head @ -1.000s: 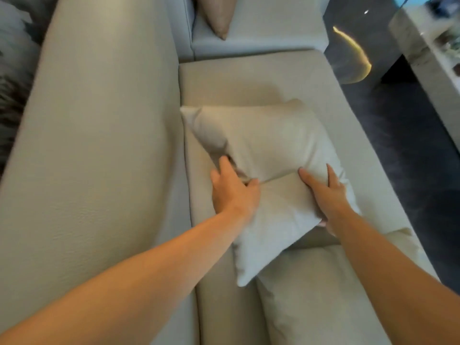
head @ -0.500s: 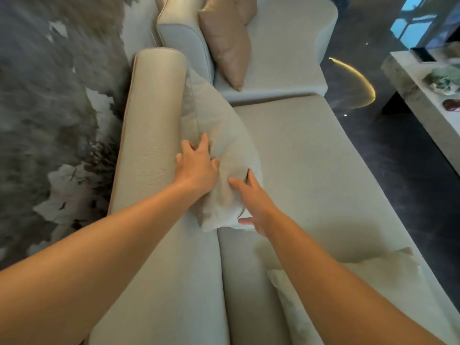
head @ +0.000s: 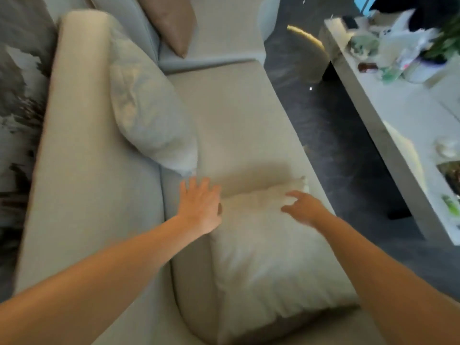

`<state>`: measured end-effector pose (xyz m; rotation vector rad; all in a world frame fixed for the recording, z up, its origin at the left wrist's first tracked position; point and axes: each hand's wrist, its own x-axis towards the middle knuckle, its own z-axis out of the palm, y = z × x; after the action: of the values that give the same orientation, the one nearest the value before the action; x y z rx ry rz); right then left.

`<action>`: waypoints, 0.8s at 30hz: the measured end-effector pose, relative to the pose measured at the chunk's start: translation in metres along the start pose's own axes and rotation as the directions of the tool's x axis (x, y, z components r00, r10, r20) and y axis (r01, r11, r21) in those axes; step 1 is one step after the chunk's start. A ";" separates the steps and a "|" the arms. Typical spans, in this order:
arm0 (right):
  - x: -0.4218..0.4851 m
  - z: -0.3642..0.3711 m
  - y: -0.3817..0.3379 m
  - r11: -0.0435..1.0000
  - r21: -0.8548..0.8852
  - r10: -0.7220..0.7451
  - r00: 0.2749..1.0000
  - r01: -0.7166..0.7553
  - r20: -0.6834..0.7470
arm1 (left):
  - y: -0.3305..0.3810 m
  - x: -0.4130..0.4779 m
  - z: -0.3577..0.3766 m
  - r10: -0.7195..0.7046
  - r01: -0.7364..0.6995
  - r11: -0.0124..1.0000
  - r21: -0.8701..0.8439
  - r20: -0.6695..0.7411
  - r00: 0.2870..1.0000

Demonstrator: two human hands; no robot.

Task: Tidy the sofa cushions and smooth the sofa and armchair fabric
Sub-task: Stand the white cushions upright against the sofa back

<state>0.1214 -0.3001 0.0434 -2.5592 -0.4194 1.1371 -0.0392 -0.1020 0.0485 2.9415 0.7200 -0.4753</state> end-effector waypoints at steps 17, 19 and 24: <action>-0.001 0.116 0.184 0.926 0.320 0.214 0.977 -0.202 -0.003 | 0.060 -0.079 0.167 -0.302 0.356 0.530 -0.770 0.221 0.927; -0.010 0.117 0.170 0.879 0.428 0.225 0.974 -0.208 0.012 | 0.049 -0.083 0.148 -0.295 0.295 0.537 -0.791 0.152 0.944; -0.062 0.139 0.098 0.670 0.668 0.332 0.936 -0.323 0.119 | 0.001 -0.105 0.055 -0.209 0.141 0.540 -0.830 0.029 0.977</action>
<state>-0.0096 -0.3915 -0.0421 -1.9978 0.4350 1.1099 -0.1424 -0.1571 0.0291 1.9830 0.9247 0.0135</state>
